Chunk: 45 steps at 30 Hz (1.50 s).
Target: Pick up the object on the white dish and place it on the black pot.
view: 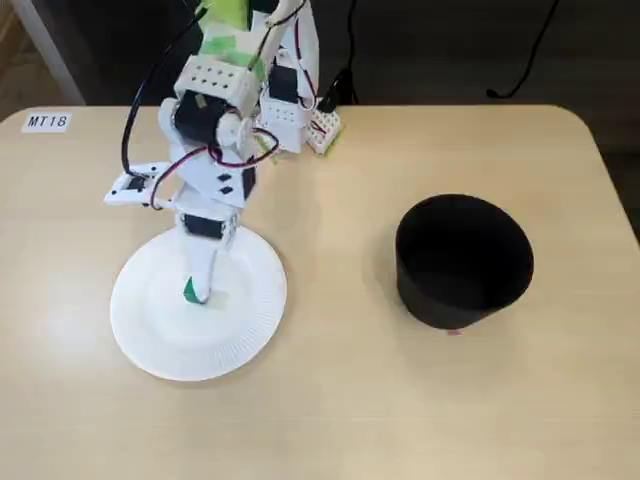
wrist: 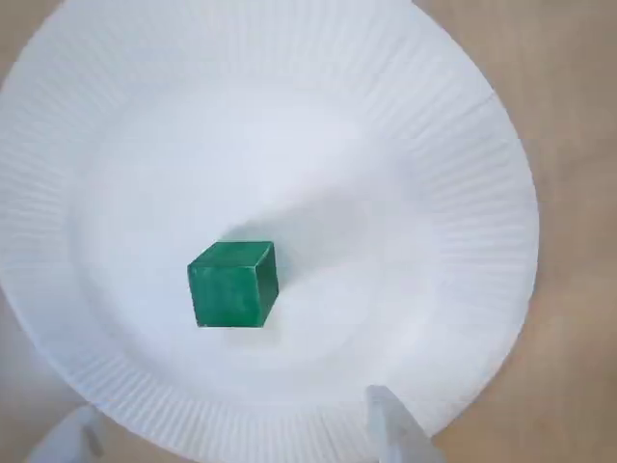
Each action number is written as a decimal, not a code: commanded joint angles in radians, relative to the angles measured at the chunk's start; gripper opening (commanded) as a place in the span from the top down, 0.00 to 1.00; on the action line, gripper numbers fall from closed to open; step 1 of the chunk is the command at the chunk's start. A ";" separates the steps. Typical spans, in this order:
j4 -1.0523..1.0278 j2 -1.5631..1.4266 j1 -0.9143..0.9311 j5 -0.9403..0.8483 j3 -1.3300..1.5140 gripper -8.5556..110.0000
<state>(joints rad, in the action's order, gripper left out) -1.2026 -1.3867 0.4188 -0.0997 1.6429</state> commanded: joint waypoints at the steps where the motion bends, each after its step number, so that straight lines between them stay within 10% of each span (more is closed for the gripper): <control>1: -0.012 0.017 0.026 -0.011 -0.066 0.62; 45: -0.052 0.316 0.055 -0.021 -0.314 0.65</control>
<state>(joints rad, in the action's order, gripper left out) -1.2487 -1.0584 0.4847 -0.1120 1.3744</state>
